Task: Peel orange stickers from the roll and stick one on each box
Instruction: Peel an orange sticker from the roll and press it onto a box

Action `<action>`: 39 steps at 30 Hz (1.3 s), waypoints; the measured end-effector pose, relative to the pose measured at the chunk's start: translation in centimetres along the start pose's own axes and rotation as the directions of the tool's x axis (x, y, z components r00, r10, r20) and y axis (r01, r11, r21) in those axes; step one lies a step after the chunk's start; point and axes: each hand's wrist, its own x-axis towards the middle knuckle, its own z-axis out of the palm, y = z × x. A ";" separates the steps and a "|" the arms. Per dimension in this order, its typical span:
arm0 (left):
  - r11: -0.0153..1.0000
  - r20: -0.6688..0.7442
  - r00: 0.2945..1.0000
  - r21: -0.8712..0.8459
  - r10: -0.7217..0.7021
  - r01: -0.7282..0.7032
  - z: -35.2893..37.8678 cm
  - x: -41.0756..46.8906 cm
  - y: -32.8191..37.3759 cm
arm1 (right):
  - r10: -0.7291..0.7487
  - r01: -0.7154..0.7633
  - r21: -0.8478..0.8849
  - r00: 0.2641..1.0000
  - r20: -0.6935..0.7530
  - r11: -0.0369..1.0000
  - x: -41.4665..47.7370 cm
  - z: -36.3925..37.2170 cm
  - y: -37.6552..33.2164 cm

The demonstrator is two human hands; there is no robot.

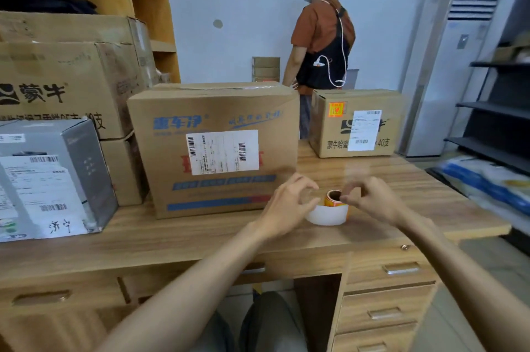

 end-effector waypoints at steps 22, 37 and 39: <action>0.988 0.101 0.987 0.110 -0.122 0.111 2.6 0.0 -1.6 | -0.065 0.065 0.015 0.997 -0.030 0.998 -1.2 3.8 1.1; 0.971 0.042 0.979 -0.128 -0.199 0.203 3.4 -1.3 -3.5 | -0.215 0.167 -0.175 0.927 -0.307 0.970 -4.0 8.6 -2.3; 0.973 0.059 0.982 -0.139 -0.177 0.184 3.4 -1.4 -3.6 | -0.177 0.138 -0.146 0.937 -0.301 0.980 -3.9 9.1 -2.1</action>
